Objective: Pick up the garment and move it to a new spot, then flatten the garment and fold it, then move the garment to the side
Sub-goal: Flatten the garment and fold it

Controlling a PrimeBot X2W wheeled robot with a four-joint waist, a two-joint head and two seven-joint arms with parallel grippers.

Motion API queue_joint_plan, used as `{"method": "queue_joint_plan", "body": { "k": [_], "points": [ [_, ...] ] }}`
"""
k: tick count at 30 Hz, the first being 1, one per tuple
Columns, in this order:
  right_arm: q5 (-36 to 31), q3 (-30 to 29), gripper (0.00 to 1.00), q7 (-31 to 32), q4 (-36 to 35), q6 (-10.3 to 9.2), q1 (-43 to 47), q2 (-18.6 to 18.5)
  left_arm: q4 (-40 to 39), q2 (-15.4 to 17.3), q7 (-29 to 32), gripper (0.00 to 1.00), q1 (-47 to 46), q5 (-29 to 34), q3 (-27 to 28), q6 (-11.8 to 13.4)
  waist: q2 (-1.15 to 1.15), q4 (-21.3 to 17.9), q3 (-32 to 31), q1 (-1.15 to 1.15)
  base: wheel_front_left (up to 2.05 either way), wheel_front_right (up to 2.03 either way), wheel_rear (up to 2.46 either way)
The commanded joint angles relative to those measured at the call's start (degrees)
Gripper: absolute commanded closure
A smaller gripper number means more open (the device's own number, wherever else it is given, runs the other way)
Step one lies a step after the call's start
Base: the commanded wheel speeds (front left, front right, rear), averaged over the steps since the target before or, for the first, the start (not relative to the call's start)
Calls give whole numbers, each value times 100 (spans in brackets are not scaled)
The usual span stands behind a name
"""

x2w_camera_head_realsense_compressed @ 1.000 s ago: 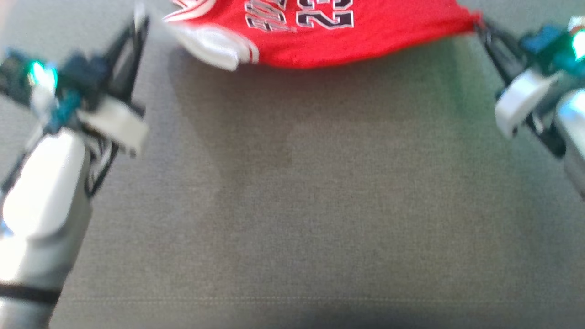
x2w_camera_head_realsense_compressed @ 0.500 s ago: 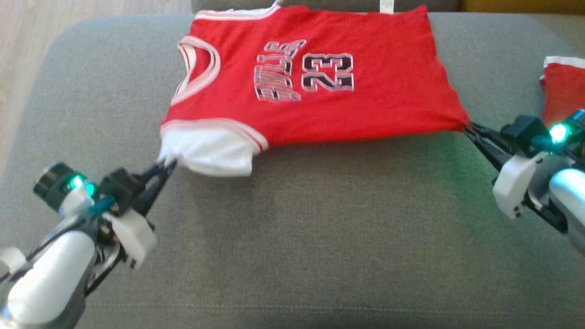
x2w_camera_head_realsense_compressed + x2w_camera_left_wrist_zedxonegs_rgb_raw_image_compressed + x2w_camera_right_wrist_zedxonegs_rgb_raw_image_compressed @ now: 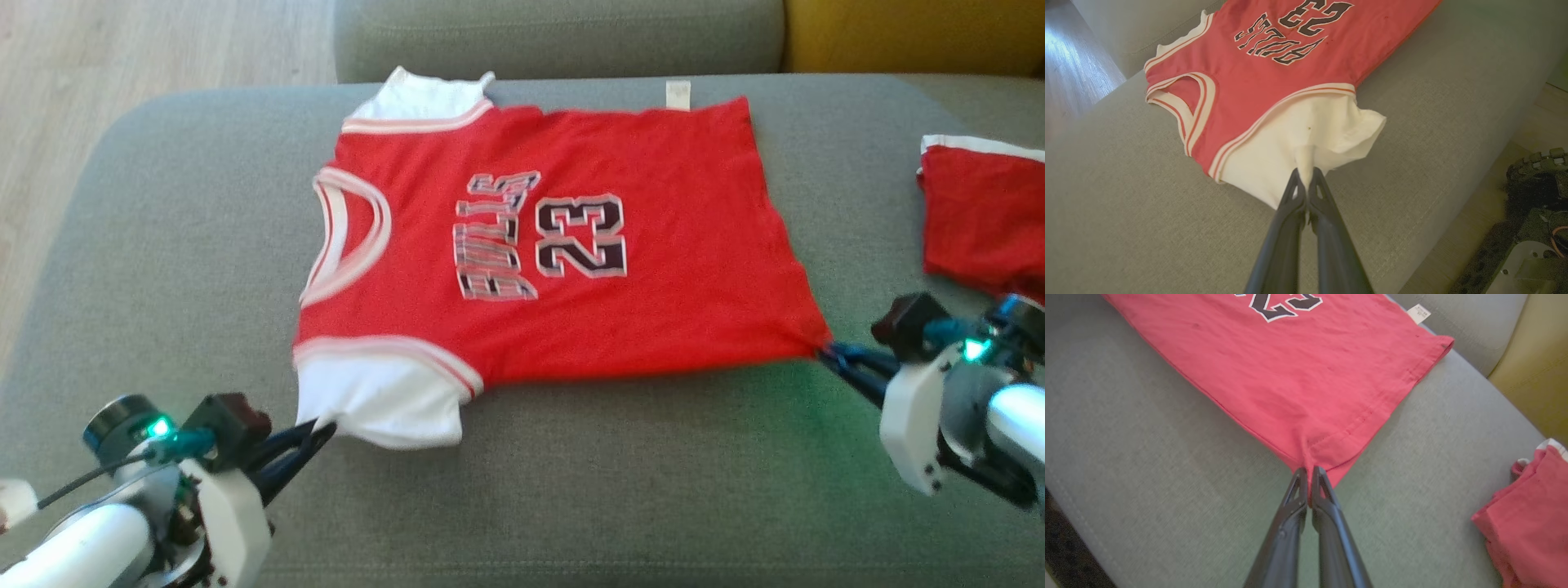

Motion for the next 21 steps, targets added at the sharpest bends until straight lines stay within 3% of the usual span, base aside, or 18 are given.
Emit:
{"method": "queue_joint_plan", "body": {
  "k": [1, 8, 21],
  "points": [
    [62, -32, 100, 206, -236, -4, 198, -346, -195, 394, 52, 100, -226, -153, 186, 9, 0, -8, -67, 0, 0, 0, 0],
    [130, -27, 100, 1032, -1251, -4, 706, -848, -441, 726, 225, 100, -209, -587, -172, 8, 0, 8, -243, 0, 0, 0, 0],
    [485, -26, 100, 1912, -1938, -4, 1252, -1383, -711, 987, 364, 100, -149, -1022, -575, 8, 0, 32, -434, 0, 0, 0, 0]
  ]
}}
